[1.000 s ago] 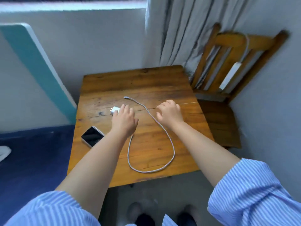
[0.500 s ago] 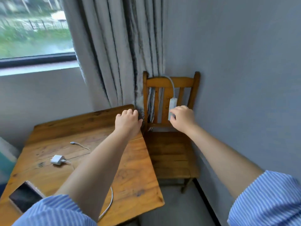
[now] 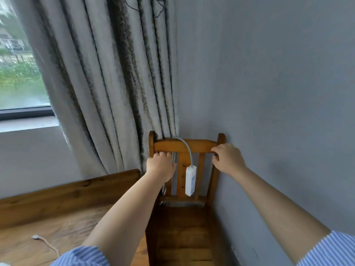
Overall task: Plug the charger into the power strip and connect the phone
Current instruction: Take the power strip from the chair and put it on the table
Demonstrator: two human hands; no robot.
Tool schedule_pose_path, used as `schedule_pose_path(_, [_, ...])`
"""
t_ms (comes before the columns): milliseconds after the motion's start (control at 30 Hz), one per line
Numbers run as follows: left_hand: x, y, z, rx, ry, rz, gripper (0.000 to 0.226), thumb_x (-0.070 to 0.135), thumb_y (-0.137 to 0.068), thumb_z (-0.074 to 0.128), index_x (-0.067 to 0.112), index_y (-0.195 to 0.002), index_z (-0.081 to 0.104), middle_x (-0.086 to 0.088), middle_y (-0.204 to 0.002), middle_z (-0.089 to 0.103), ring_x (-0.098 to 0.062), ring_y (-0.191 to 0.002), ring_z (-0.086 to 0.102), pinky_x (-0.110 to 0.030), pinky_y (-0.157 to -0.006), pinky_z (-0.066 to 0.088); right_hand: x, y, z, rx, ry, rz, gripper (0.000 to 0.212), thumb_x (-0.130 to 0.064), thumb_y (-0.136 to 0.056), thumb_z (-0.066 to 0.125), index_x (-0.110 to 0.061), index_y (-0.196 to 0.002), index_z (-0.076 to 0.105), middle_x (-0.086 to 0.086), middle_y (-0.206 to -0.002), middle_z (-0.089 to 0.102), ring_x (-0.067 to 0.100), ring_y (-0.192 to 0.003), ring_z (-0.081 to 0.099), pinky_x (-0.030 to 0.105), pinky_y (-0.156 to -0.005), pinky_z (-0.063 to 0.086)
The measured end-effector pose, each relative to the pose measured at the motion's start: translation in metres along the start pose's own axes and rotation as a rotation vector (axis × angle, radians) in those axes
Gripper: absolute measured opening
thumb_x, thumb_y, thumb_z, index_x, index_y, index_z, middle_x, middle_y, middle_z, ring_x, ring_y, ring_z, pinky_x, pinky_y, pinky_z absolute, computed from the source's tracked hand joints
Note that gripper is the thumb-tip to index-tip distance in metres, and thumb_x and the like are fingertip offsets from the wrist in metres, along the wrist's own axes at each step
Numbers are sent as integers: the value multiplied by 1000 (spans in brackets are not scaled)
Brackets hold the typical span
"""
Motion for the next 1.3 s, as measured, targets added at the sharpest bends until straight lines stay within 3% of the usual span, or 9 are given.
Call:
schedule_pose_path(300, [18,-92,43,-106,186,-54,34,22,-96,33,9,-126,41,-12,-130,50,-31,-117,48,-41,-88,46,27,-88,64,-98,-29,-14,31,-16,-88,45,-13,-118,54,11,-126,57,28,-119,45,37,-94,43])
schedule_pose_path(500, [38,-121,86,-212,213,-79,42,21,-96,34,8,-135,31,-13,-131,48,-30,-110,53,-38,-76,48,58,-135,105,-130,-133,-63,39,-7,-87,47,-10,-125,47,14,-134,50,30,-124,41,37,-102,37])
schedule_pose_path(633, [43,-146,95,-258,263,-150,35,24,-96,36,6,-126,40,-15,-125,53,-31,-104,57,-38,-73,50,69,-151,123,-174,-138,-104,40,-8,-87,49,-9,-127,45,18,-135,46,34,-124,40,41,-103,36])
schedule_pose_path(733, [47,-168,102,-287,454,-260,32,25,-96,35,2,-114,49,-19,-115,61,-33,-98,61,-38,-71,50,67,-164,131,-183,-161,-156,40,-6,-87,47,-11,-127,46,17,-135,48,34,-122,42,41,-103,36])
schedule_pose_path(867, [52,-184,109,-205,676,-355,35,30,-95,38,1,-100,57,-21,-102,66,-35,-92,63,-40,-74,51,68,-175,135,-143,-214,-163,35,-4,-88,46,-9,-122,51,20,-124,57,37,-111,48,40,-95,41])
schedule_pose_path(1000, [54,-189,113,-96,743,-422,34,28,-96,38,0,-94,58,-21,-88,64,-35,-87,63,-36,-67,49,68,-175,131,-76,-243,-180,31,-3,-86,50,-7,-116,56,23,-109,63,41,-99,54,44,-83,48])
schedule_pose_path(1100, [49,-175,114,-35,739,-417,30,25,-97,36,2,-99,53,-20,-94,65,-34,-84,63,-33,-61,44,65,-171,129,-26,-232,-199,31,2,-80,57,-3,-110,60,25,-99,65,43,-90,58,47,-77,51])
schedule_pose_path(1167, [39,-163,110,19,696,-392,27,24,-97,35,3,-101,52,-16,-90,62,-32,-81,62,-33,-58,41,62,-169,130,-40,-179,-187,30,-1,-78,58,-1,-107,60,26,-96,64,42,-88,58,47,-75,50])
schedule_pose_path(1300, [6,-147,86,140,687,-336,23,24,-97,36,14,-78,43,4,-60,43,-20,-54,47,-27,-43,30,49,-176,138,-115,-75,-171,23,-17,-86,48,-4,-104,54,19,-102,60,34,-96,54,42,-80,44])
Point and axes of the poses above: each hand's wrist, its own y-axis away from the middle knuckle, its own z-axis out of the palm, x = y × z, the point moved 6 cm from there along -y, towards the middle knuckle
